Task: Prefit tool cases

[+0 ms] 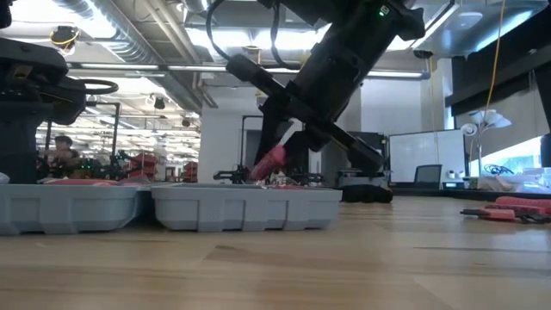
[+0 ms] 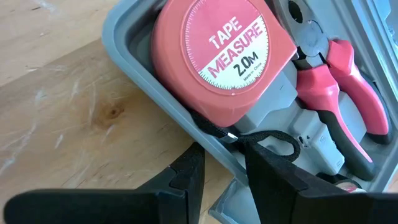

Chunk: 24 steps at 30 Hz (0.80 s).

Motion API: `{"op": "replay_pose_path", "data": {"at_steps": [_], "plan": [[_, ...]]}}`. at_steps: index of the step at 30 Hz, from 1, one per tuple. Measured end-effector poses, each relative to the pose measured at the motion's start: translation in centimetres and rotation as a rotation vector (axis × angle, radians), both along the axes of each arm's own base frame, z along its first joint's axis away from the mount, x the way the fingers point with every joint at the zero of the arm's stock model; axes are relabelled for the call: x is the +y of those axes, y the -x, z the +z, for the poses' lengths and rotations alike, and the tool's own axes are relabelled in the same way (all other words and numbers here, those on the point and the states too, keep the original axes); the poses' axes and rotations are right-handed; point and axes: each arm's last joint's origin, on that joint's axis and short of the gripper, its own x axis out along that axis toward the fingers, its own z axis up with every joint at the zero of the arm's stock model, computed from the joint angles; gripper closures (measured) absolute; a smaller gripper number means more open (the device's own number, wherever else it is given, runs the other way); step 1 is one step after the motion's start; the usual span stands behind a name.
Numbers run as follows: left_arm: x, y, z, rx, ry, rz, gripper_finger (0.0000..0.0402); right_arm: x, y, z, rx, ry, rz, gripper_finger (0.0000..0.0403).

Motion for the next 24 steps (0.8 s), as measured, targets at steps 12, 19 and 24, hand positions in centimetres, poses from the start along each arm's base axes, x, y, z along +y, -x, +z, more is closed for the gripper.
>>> {"op": "replay_pose_path", "data": {"at_steps": [12,19,24], "plan": [[0.0,0.0,0.0,-0.002,-0.008,-0.004,0.0295,-0.9,0.7,0.5,0.116,0.039,0.090,0.0252],[0.0,0.0,0.0,0.004,-0.009,-0.002,0.0295,-1.0,2.7,3.6,0.241,0.101,0.342,0.0371],[0.0,0.0,0.0,-0.008,0.010,0.022,0.0295,1.4,2.1,3.6,0.151,0.021,0.545,0.0399]]}}
